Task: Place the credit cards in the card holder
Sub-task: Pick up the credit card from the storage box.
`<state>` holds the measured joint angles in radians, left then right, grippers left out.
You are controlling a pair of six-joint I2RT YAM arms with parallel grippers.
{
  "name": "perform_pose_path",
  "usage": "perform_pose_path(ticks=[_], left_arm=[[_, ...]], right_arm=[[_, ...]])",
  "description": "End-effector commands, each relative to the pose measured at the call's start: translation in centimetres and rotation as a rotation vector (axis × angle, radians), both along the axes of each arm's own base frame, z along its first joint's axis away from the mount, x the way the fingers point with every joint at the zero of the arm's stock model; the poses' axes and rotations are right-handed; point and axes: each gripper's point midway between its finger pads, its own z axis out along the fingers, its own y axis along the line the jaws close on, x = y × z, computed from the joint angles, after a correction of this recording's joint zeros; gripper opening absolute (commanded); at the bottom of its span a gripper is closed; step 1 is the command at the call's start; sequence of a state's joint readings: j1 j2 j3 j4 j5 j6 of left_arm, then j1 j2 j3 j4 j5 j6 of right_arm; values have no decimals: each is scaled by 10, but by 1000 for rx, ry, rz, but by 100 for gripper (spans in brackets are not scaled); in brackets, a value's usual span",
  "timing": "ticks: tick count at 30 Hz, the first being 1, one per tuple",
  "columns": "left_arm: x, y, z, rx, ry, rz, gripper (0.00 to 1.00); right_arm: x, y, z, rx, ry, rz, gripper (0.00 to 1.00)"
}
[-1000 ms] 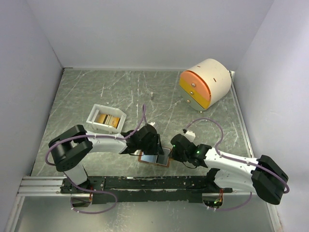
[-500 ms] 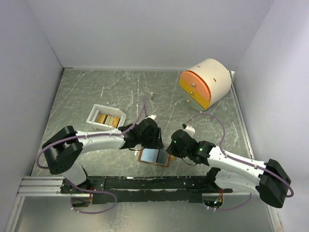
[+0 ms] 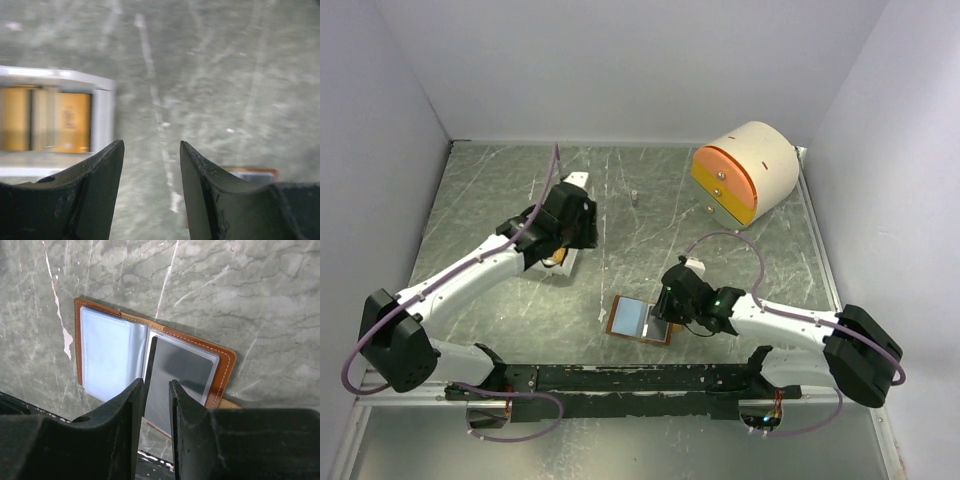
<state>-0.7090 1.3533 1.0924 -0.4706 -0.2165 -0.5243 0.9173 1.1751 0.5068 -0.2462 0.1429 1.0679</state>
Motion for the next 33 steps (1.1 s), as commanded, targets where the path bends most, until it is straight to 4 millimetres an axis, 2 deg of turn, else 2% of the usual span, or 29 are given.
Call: perform_pose_path(ticks=[1,5,9,16,20,24,33], left_arm=[[13,84,-4,370,-24,63,61],[30,126,-10,528,-22,117,64],[45,153,-28,606,31,132,64],[61,202,-58,738,117,201,58],[66,213,-73,767,152,191,56],[71,213,-78,791,161,170,54],[75,202,-84,746,167,122,49]], right_arm=[[7,16,7,33,-38,62,27],[7,20,1,21,-29,91,27],[6,20,-6,7,-21,103,27],[3,14,-9,-1,-21,97,27],[5,13,-7,-1,-28,90,27],[5,14,-8,0,-24,89,27],[5,14,-9,-1,-22,86,27]])
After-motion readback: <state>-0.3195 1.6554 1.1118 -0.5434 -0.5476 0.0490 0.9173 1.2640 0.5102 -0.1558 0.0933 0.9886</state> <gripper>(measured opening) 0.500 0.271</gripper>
